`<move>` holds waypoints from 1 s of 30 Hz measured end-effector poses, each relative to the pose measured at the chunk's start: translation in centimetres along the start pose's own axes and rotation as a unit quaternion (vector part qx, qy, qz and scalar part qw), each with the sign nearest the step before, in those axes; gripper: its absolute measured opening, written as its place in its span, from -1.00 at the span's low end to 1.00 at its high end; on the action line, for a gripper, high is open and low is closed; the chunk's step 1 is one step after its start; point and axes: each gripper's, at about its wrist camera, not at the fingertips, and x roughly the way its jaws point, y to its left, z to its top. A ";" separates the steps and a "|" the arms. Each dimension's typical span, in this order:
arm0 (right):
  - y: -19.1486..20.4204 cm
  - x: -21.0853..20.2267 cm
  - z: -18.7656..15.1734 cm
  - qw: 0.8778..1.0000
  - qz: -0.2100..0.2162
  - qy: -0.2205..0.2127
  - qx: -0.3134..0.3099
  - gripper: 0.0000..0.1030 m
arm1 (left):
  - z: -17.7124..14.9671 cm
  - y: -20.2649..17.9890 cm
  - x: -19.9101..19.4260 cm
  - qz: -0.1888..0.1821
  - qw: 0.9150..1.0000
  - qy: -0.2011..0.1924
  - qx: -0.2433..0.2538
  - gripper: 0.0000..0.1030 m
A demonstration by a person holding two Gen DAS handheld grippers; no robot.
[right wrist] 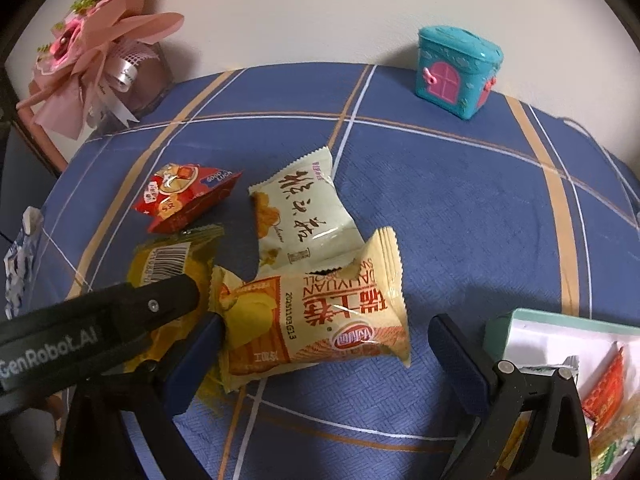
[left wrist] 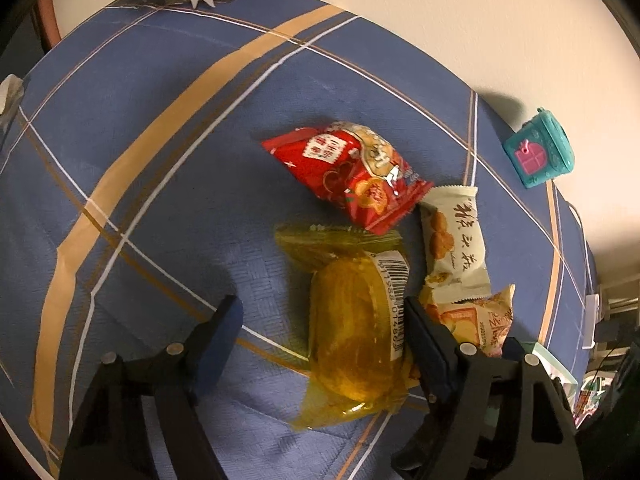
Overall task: Organize snacks
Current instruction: 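Reach the right tool to the cream-orange cake pack while the left tool reaches the yellow bread pack, then close the right tool on the cake pack while the left tool grasps the yellow bread pack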
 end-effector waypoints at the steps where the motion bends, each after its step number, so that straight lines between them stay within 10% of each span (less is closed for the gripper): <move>1: 0.1 -0.1 0.1 1.000 -0.004 -0.002 -0.004 1.00 | 0.0 0.2 -0.1 0.001 1.000 -0.001 -0.003 0.58; 22: 1.2 0.6 -0.4 1.000 -0.016 0.004 -0.012 1.00 | 0.1 1.4 -0.4 0.007 1.000 0.003 -0.015 0.58; 30: 0.3 0.6 -0.6 1.000 0.007 0.003 0.018 0.73 | 0.0 0.6 -0.3 -0.007 1.000 0.008 -0.006 0.12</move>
